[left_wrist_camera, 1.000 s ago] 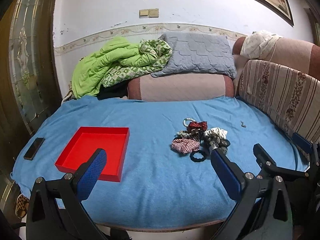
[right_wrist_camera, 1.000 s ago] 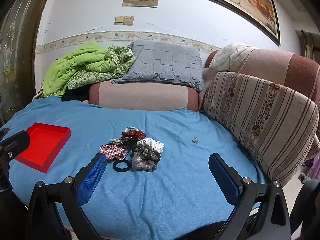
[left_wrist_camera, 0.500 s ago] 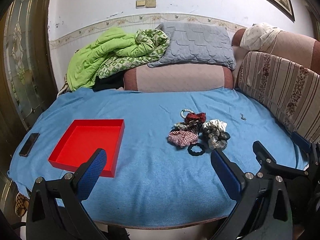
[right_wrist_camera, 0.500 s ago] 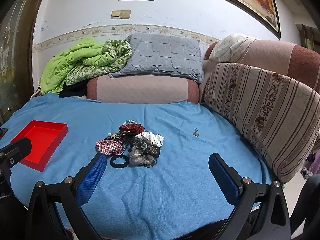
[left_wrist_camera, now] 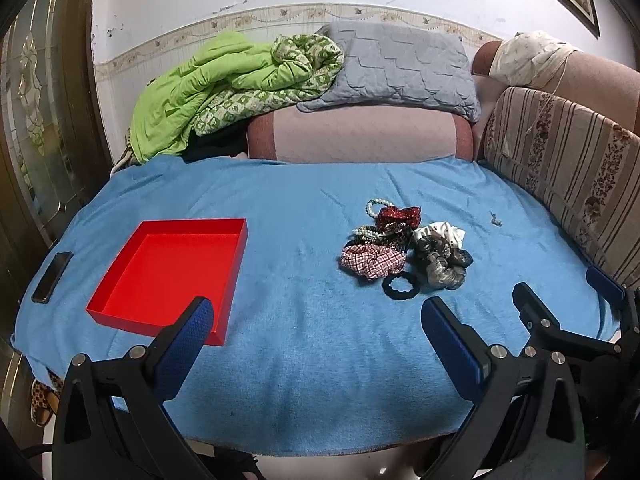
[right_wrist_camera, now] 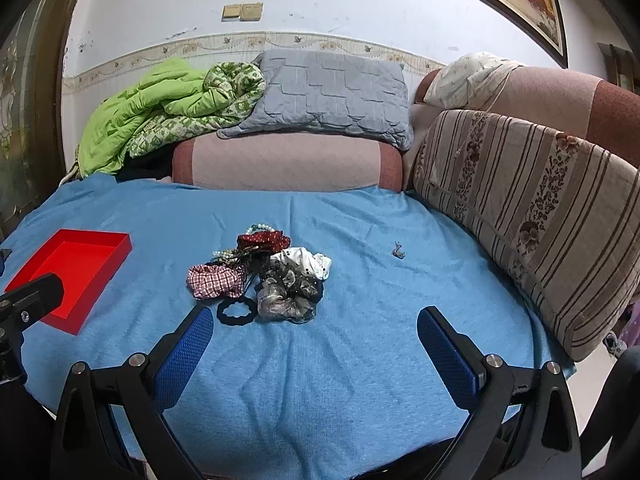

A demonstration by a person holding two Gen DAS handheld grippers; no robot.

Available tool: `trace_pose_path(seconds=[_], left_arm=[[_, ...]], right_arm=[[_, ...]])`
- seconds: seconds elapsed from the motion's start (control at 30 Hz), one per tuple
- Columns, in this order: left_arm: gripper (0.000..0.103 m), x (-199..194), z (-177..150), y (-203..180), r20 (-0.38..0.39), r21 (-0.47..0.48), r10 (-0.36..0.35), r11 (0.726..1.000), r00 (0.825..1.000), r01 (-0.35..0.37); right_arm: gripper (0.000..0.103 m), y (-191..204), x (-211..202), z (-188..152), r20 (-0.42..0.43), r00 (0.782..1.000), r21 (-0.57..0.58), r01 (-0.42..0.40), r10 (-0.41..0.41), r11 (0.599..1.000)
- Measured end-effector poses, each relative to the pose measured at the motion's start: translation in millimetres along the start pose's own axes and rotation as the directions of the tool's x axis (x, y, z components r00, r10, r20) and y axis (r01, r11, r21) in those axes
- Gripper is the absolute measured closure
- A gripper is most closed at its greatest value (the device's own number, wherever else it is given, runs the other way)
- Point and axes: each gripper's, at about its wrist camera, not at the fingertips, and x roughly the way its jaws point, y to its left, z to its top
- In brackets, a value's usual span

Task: Organize jewelry

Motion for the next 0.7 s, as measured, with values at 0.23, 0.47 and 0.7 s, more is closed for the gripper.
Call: trace_pose_path(seconds=[0.23,0.47,0.7], left_arm=[[0.0,21,2,4,-0.029,0.003,0.021,1.0,0.999,-0.021],[0.005,49,14,20,-0.042,0.003,0.029,1.0,0.999,-0.029],[0.007,97,32,17,-0.098,0.019,-0.024,0.999,0.995,0.026]], right_arm=[[0.0,-1,18,-2,-0.035,0.999,0.002,-0.017,0.017,1.0],[0.0,-10,39,-3,-0.067,0.997,0.018,-0.023,0.024,1.0],[0.01,-20,68,-1,-0.099,0.994,0.034,-0.043,0.046,0.999]])
